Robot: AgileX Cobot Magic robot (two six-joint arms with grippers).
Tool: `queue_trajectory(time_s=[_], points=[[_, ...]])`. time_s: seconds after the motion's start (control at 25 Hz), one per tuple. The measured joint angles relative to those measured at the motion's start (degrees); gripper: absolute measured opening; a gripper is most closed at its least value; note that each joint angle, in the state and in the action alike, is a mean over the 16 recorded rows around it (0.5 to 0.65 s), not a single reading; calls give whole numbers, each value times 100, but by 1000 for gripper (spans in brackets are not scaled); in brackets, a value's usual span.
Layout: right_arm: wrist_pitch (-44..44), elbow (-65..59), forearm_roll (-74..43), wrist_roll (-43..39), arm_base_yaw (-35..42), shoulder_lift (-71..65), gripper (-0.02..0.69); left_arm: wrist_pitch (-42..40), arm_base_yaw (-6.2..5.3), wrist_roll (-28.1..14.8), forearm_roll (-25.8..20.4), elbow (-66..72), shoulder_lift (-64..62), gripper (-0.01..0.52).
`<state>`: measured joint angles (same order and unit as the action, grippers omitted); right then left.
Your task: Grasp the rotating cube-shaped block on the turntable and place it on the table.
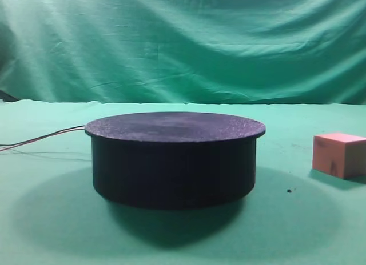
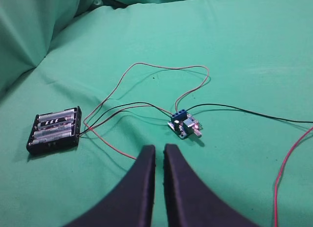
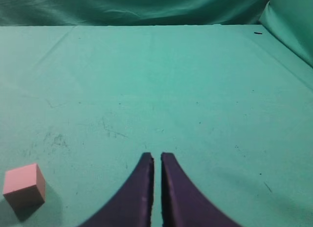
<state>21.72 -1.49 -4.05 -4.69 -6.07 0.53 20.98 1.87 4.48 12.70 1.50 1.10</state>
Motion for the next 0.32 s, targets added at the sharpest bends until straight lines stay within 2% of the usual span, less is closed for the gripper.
queue_trajectory(time_s=[0.32], points=[[0, -1, 0, 1, 0, 2, 16, 0, 0, 0, 0, 0, 0, 0]])
